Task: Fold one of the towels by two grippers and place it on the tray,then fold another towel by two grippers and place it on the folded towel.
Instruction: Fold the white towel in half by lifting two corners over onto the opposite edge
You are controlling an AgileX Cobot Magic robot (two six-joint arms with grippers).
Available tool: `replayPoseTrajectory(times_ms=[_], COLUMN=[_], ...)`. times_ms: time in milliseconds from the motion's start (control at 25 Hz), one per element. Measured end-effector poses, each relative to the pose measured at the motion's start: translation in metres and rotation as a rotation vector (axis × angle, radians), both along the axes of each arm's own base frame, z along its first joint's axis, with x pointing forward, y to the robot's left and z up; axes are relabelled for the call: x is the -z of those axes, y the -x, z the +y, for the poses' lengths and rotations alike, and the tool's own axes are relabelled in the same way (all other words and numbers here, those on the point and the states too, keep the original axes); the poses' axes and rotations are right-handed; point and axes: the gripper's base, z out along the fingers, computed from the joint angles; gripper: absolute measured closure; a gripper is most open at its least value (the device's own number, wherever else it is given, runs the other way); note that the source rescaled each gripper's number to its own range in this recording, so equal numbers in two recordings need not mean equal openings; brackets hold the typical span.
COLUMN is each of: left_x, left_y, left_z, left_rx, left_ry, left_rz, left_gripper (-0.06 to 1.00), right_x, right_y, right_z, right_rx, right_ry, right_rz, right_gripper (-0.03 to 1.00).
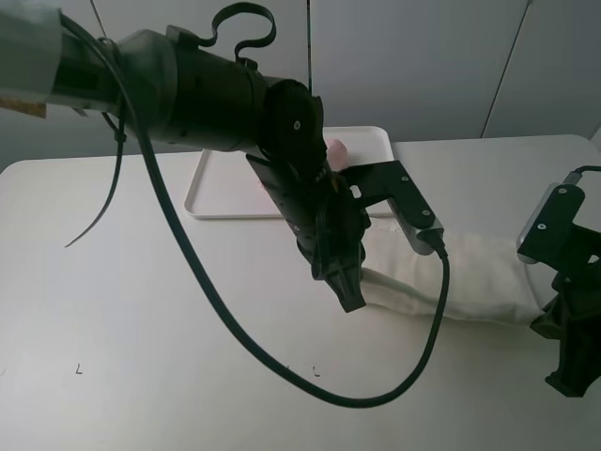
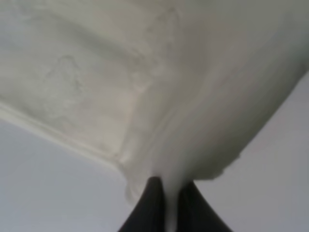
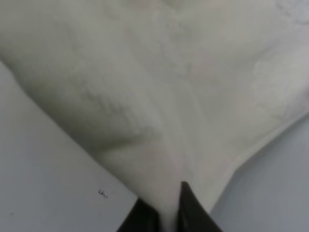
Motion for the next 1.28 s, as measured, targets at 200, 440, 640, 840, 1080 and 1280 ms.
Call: replayPoseTrajectory(times_ms=[200,440,640,840,1080,1280], left_x=[-0.006,-0.01,-0.012,-0.011,-0.001,0.001], left_y=[-0.005,-0.022,-0.037,-0.044,-0.046,-0.054], left_z=[-0.005,0.0,0.008,0.01,0.008,0.009], left_rx=[-0.05,-0.161,-0.233,-0.27,-0.282,-0.307], left_ry=[0.08,0.152,0.197,0.23,0.227,0.255], left_rz=[-0.037,-0.058,-0.066,-0.077,-0.077,-0.108], left_gripper=[0.94,0.94,0.94,0.94,0.94,0.94], right_x=[-0.004,-0.008,-0.012,-0.009,-0.011,-0.005], right_y=[-0.008,-0.017,-0.022,-0.029,-0.048,-0.061], right_z=[0.0,-0.001,-0.004,-0.007,-0.007,-0.006], right_rx=[0.122,0.217,0.275,0.327,0.382,0.41], right_ry=[-0.053,-0.088,-0.093,-0.07,-0.068,-0.053], right_rz=[-0.095,-0.202,-0.274,-0.318,-0.376,-0.374], right_gripper=[0.95,0.95,0.95,0.95,0.95,0.9])
